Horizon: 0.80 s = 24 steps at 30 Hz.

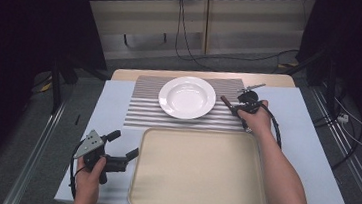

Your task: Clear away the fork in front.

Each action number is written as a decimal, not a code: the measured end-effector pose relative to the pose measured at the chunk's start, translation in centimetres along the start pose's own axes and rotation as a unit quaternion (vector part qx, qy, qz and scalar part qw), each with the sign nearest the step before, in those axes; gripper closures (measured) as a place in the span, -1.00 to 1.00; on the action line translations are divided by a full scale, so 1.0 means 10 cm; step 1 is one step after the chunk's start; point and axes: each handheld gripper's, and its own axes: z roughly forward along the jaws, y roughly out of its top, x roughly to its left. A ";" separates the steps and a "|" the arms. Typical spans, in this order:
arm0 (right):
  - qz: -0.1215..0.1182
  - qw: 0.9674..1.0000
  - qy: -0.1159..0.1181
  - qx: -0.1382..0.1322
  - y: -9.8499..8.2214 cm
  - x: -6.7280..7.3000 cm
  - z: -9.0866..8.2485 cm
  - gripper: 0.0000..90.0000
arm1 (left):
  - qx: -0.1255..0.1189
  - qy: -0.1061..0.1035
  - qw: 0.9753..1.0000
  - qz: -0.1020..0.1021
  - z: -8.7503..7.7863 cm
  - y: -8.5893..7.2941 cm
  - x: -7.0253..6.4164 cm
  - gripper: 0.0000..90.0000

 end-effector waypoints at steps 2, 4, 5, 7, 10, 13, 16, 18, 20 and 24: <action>-0.005 1.000 0.002 0.004 -0.05 0.00 -0.05 0.72 | -0.008 0.001 1.000 -0.002 -0.02 0.01 -0.01 -0.95; -0.004 1.000 0.005 0.005 -0.10 -0.01 -0.10 0.72 | -0.008 0.001 1.000 -0.001 -0.02 0.01 -0.01 -0.95; -0.004 1.000 0.005 0.005 -0.10 -0.01 -0.10 0.72 | -0.008 0.002 1.000 -0.001 -0.02 0.01 -0.01 -0.95; -0.004 1.000 0.008 0.008 -0.15 -0.01 -0.15 0.72 | -0.008 0.005 1.000 -0.002 -0.03 0.01 -0.01 -0.95; -0.010 1.000 0.010 0.012 -0.20 -0.01 -0.20 0.72 | -0.010 0.004 1.000 -0.002 -0.03 0.01 -0.01 -0.95; -0.017 1.000 0.005 0.021 -0.22 0.01 -0.24 0.72 | -0.010 0.003 1.000 -0.002 -0.04 0.01 -0.01 -0.95; -0.013 1.000 0.002 0.020 -0.23 0.02 -0.24 0.71 | -0.011 0.003 1.000 -0.004 -0.04 0.01 -0.01 -0.95; -0.018 1.000 -0.001 0.021 -0.23 0.02 -0.24 0.70 | -0.011 0.002 1.000 -0.004 -0.03 0.01 -0.01 -0.95; -0.022 0.999 -0.003 0.025 -0.22 0.03 -0.24 0.71 | -0.009 0.000 1.000 -0.001 -0.03 0.01 -0.01 -0.95; -0.028 0.999 -0.002 0.030 -0.23 0.03 -0.26 0.72 | -0.006 0.000 1.000 -0.001 -0.02 0.01 -0.01 -0.95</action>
